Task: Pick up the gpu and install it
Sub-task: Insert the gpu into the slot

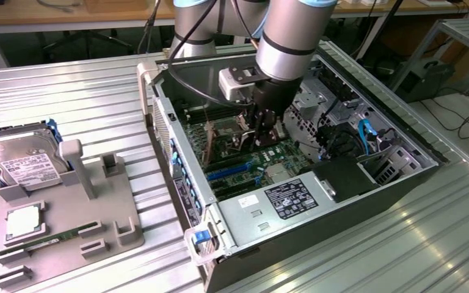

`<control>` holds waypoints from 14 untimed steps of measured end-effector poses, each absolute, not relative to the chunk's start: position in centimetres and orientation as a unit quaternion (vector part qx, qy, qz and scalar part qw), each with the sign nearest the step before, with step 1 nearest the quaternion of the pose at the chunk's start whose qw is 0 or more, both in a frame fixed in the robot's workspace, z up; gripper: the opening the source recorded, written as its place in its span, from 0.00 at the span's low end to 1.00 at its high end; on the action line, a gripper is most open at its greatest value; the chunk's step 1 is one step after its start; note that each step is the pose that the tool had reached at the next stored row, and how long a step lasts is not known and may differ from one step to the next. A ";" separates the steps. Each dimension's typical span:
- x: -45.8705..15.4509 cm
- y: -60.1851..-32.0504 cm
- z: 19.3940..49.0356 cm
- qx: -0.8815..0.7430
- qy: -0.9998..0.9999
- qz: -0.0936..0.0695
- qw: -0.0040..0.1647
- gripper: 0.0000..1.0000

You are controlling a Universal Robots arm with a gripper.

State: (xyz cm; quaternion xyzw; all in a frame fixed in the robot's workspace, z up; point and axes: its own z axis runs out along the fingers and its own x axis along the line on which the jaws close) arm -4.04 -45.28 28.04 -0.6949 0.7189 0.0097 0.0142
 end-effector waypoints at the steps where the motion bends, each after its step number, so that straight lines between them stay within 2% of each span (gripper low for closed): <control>1: -4.0 -45.3 28.0 -0.697 0.716 0.009 0.015 0.27; 14: -5.7 -45.8 26.7 -0.705 0.709 0.010 0.015 0.27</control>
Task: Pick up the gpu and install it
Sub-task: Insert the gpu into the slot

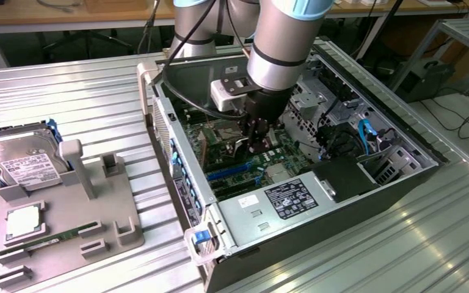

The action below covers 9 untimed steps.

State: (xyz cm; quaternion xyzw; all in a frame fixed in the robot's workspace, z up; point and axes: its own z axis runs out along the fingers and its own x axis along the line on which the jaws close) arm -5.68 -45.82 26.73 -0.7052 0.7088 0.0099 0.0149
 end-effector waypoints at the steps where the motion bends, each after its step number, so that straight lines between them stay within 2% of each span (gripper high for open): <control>1: -5.7 -45.9 26.7 -0.705 0.709 0.010 0.015 0.27; 9: -6.1 -46.4 26.0 -0.705 0.709 0.010 0.015 0.27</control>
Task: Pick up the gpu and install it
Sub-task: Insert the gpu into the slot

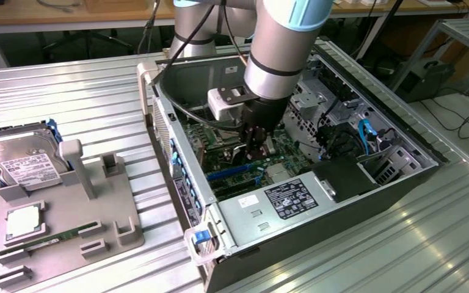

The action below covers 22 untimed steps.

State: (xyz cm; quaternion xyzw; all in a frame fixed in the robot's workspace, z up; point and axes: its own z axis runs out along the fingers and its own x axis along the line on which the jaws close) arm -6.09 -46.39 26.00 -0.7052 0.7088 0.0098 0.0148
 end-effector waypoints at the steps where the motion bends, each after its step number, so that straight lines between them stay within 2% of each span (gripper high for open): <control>1: -6.2 -46.4 26.0 -0.705 0.709 0.010 0.015 0.27; 22: -7.3 -46.2 25.4 -0.705 0.709 0.010 0.015 0.27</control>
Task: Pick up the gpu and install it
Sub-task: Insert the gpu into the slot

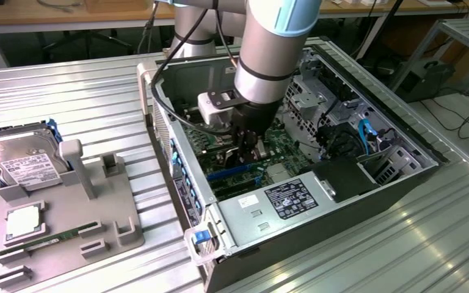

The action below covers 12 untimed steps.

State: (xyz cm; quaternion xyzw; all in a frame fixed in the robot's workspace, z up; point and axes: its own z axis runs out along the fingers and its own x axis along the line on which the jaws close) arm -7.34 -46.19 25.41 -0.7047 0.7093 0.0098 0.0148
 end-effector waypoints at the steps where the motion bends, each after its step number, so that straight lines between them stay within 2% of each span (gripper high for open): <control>1: -7.4 -46.2 25.3 -0.705 0.709 0.010 0.015 0.27; 12: -7.5 -46.2 24.5 -0.705 0.709 0.010 0.014 0.27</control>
